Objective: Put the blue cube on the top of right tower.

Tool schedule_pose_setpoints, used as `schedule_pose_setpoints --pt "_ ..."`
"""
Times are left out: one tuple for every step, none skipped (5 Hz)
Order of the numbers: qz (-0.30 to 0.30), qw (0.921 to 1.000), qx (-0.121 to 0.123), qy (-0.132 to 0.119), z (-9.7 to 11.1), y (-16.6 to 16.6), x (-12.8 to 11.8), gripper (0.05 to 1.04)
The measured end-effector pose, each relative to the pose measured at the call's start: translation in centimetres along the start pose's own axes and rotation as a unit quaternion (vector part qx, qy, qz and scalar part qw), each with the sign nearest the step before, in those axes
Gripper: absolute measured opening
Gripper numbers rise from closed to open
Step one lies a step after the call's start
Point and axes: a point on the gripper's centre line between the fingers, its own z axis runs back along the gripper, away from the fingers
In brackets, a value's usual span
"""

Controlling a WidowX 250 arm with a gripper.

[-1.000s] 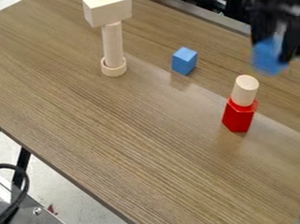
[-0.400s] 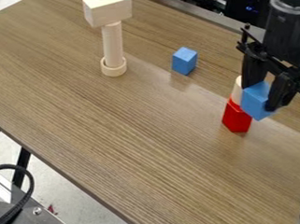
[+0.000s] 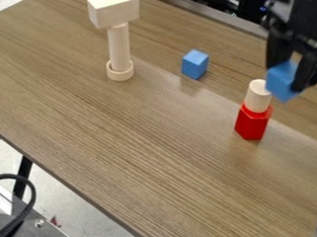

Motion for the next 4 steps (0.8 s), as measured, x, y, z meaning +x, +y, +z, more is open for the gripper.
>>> schedule_pose_setpoints --pt "0.013 0.9998 0.011 -0.013 0.6 1.3 0.7 0.555" --pt "0.037 0.9992 0.017 0.004 -0.6 3.3 0.7 0.555" --pt "0.045 0.9986 0.028 0.007 -1.0 4.2 0.6 0.555" --pt "0.047 0.9985 0.029 0.008 -1.2 4.3 0.5 0.556"
